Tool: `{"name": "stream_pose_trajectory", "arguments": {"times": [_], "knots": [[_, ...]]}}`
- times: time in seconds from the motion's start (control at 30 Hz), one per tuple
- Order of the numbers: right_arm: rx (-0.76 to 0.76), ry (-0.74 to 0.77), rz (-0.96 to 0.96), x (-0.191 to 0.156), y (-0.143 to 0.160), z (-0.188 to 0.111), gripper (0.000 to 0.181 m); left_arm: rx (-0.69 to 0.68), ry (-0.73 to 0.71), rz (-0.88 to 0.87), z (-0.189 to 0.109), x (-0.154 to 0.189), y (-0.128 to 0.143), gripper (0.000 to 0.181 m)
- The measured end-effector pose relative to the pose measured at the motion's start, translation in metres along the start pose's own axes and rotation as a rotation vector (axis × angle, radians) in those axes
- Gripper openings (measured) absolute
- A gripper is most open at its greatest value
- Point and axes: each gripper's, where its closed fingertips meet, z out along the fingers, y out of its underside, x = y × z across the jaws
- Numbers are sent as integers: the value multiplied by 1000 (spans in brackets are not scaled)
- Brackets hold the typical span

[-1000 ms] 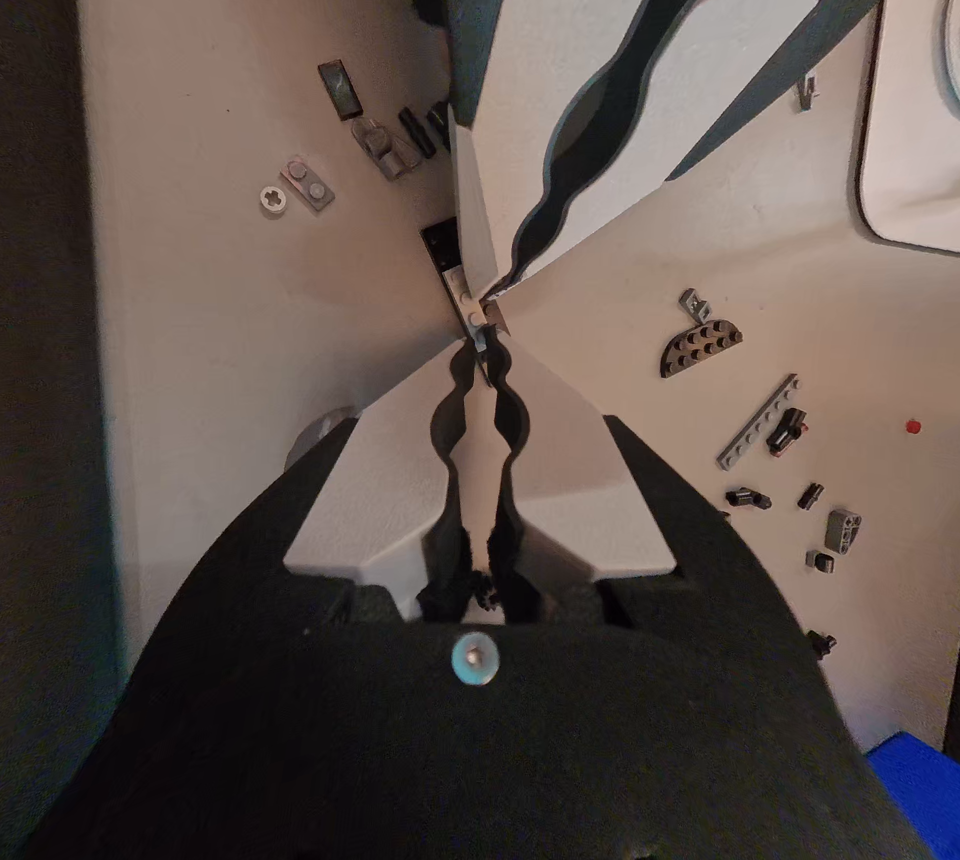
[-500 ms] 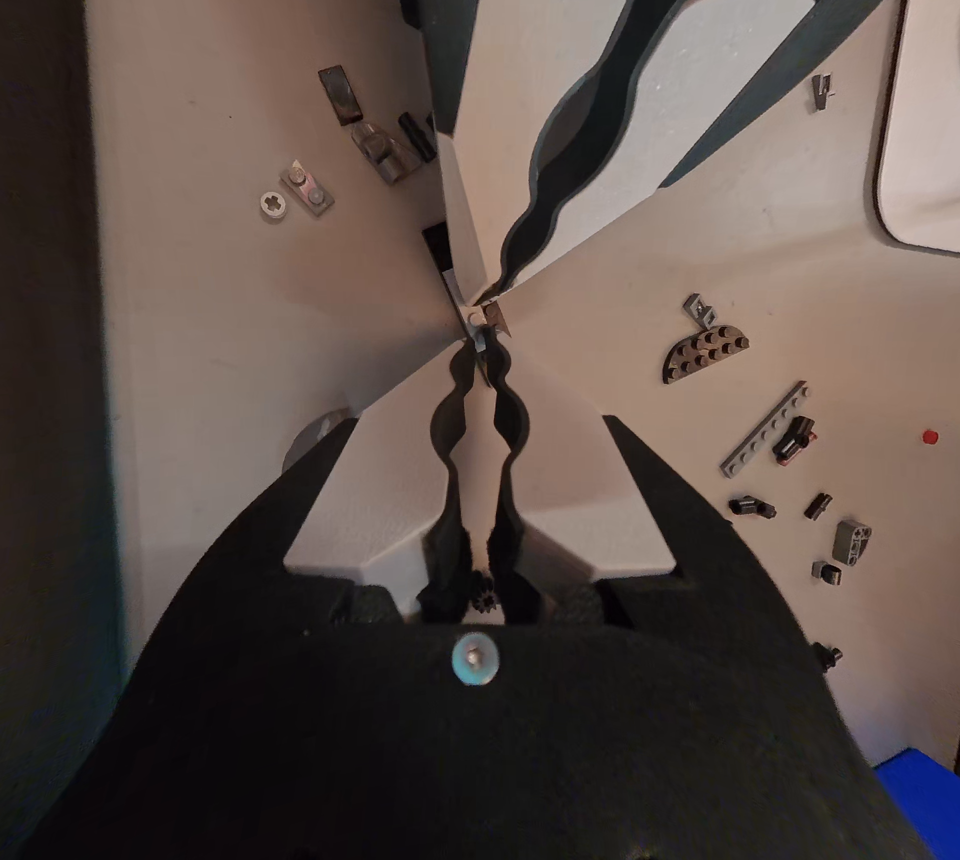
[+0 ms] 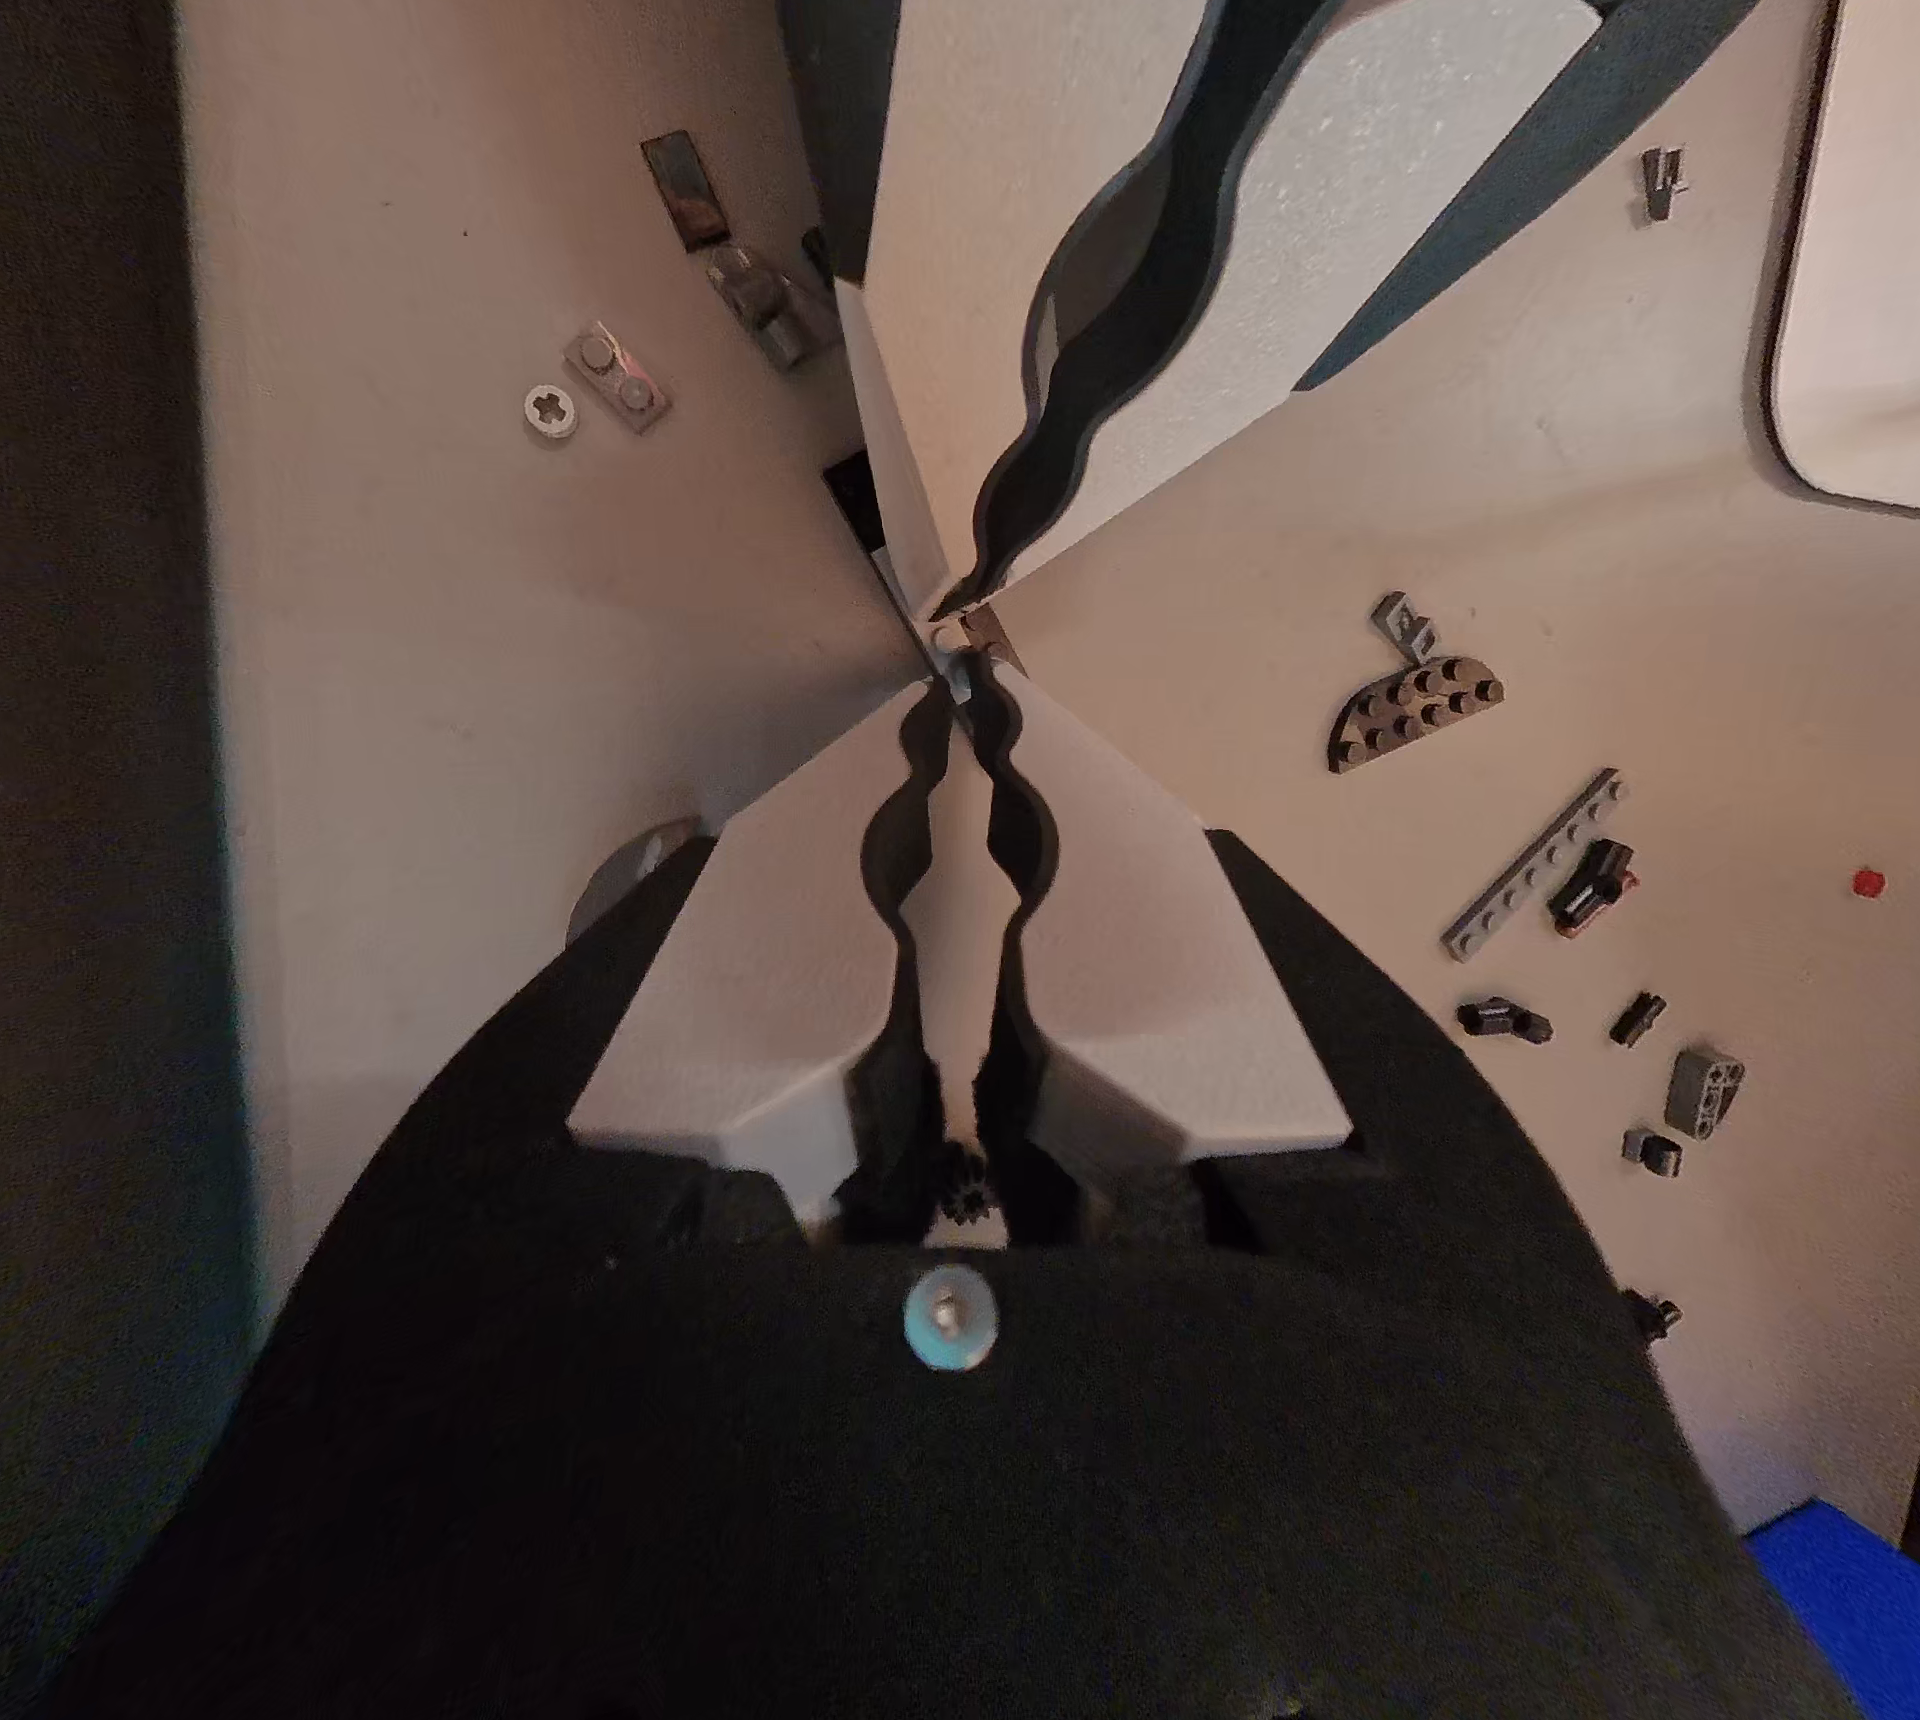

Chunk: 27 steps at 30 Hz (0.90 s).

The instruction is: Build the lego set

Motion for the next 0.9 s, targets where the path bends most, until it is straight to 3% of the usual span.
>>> {"name": "stream_pose_trajectory", "arguments": {"times": [0.43, 0.63, 0.9], "knots": [[16, -16, 53, 1, -2, 0, 3, -56, -44, 9, -3, -6, 10, 0], [15, -17, 95, 4, 0, 0, 2, 9, -25, 18, -9, -2, -1, 0], [21, -22, 109, 4, 1, 0, 2, -26, -35, 32, -3, -2, 4, 0]]}}
